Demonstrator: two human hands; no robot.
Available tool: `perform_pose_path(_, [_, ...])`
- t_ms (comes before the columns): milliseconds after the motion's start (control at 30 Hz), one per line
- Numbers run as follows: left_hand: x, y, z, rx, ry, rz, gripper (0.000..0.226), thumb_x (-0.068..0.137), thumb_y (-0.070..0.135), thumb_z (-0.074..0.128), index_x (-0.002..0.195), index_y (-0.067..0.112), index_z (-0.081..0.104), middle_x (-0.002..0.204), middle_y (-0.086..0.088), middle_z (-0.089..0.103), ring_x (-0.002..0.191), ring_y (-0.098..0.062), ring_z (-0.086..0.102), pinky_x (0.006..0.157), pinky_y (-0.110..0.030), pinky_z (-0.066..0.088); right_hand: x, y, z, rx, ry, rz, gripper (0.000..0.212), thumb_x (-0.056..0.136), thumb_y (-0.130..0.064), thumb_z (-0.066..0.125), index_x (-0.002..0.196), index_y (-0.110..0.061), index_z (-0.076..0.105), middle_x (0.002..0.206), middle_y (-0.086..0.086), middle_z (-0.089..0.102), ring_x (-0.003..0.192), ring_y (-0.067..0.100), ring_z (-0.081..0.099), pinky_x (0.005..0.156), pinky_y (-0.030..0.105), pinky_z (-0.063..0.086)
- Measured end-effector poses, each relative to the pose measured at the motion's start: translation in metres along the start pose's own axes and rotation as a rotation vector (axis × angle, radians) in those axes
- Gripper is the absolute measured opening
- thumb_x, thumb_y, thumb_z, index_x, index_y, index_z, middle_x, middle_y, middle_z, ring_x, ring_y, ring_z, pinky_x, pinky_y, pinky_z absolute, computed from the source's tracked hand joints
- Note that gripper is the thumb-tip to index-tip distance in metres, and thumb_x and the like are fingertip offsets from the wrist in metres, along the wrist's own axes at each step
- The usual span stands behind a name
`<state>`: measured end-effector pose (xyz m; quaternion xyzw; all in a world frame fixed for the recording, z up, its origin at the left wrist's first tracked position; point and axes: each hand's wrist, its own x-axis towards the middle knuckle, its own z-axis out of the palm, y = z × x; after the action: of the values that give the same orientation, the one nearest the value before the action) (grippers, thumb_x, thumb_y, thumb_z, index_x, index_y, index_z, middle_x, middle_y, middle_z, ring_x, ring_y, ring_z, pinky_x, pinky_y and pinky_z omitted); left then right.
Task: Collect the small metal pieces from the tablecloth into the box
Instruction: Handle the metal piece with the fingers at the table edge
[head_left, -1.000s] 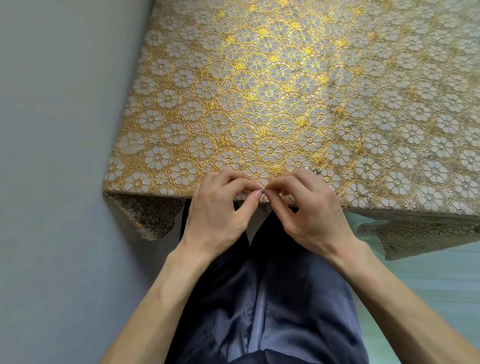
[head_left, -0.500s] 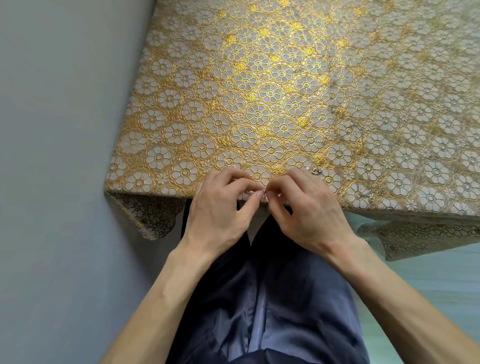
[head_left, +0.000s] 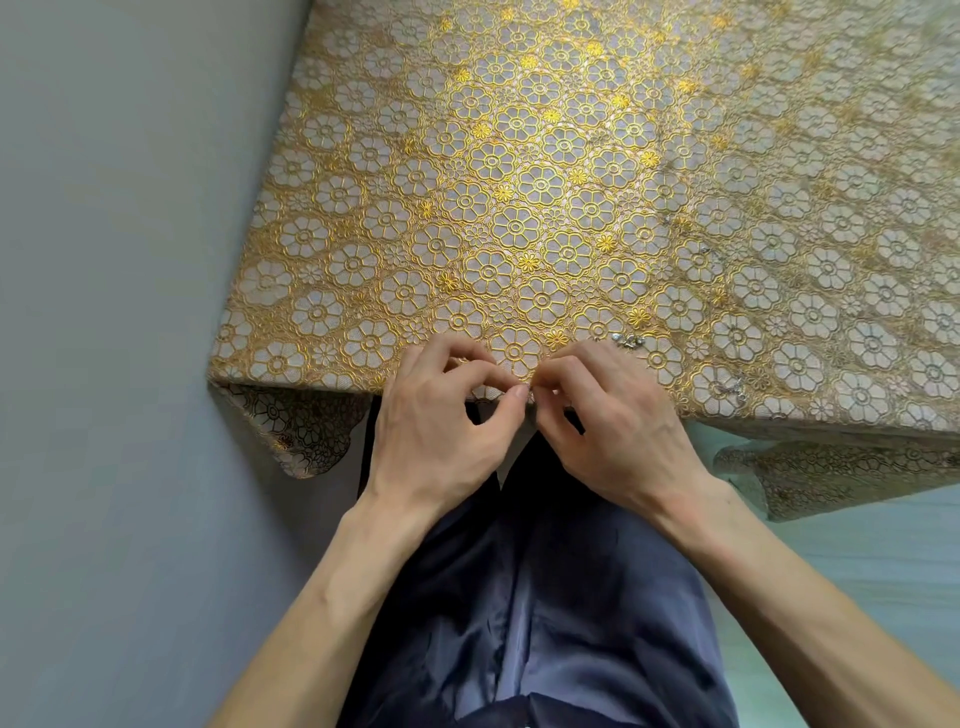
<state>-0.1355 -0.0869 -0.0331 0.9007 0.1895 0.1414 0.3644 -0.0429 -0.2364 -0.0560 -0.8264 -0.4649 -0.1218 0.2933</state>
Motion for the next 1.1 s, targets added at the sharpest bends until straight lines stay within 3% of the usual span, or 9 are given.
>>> perform_pose_path(167, [0.0025, 0.0000, -0.0017, -0.041, -0.023, -0.031, 0.024, 0.080, 0.050, 0.063, 0.084, 0.031, 0.077, 0.099, 0.019, 0.056, 0.098, -0.013, 0.057, 0.087, -0.038, 0.051, -0.0005, 0.0001, 0.0009, -0.003, 0.006, -0.017, 0.014, 0.096, -0.014, 0.061, 0.089, -0.004, 0.068, 0.086, 0.012, 0.065, 0.072, 0.036, 0.060, 0.063, 0.049, 0.050])
perform_pose_path(300, [0.0037, -0.0008, -0.0015, -0.046, -0.029, -0.047, 0.017, 0.078, 0.044, 0.068, 0.081, 0.029, 0.077, 0.098, 0.020, 0.056, 0.098, -0.007, 0.055, 0.087, -0.029, 0.047, -0.0005, -0.0022, 0.0011, 0.014, 0.005, 0.006, 0.016, 0.097, -0.016, 0.060, 0.089, -0.004, 0.068, 0.086, 0.011, 0.065, 0.074, 0.035, 0.061, 0.065, 0.049, 0.051])
perform_pose_path(500, [0.0038, -0.0024, -0.0009, -0.082, -0.019, -0.063, 0.027, 0.076, 0.052, 0.060, 0.079, 0.029, 0.075, 0.099, 0.019, 0.059, 0.098, -0.006, 0.056, 0.088, -0.031, 0.049, -0.0012, -0.0044, -0.0032, 0.134, -0.017, 0.088, 0.014, 0.095, -0.017, 0.060, 0.092, -0.004, 0.065, 0.090, 0.008, 0.063, 0.080, 0.029, 0.060, 0.072, 0.042, 0.052])
perform_pose_path(900, [0.0056, -0.0043, 0.0017, -0.079, -0.007, -0.077, 0.027, 0.075, 0.049, 0.060, 0.078, 0.026, 0.075, 0.099, 0.018, 0.061, 0.099, -0.009, 0.058, 0.089, -0.031, 0.048, -0.0039, -0.0045, -0.0023, 0.179, -0.015, 0.139, 0.013, 0.094, -0.019, 0.060, 0.089, -0.008, 0.065, 0.086, 0.004, 0.061, 0.078, 0.028, 0.057, 0.070, 0.047, 0.050])
perform_pose_path(1100, [0.0045, -0.0053, 0.0005, -0.091, -0.027, -0.081, 0.030, 0.076, 0.051, 0.059, 0.080, 0.026, 0.075, 0.100, 0.018, 0.061, 0.100, -0.007, 0.057, 0.090, -0.027, 0.046, -0.0066, -0.0038, -0.0035, 0.199, -0.011, 0.150, 0.009, 0.091, -0.018, 0.067, 0.092, -0.009, 0.069, 0.090, 0.002, 0.066, 0.084, 0.025, 0.059, 0.076, 0.043, 0.050])
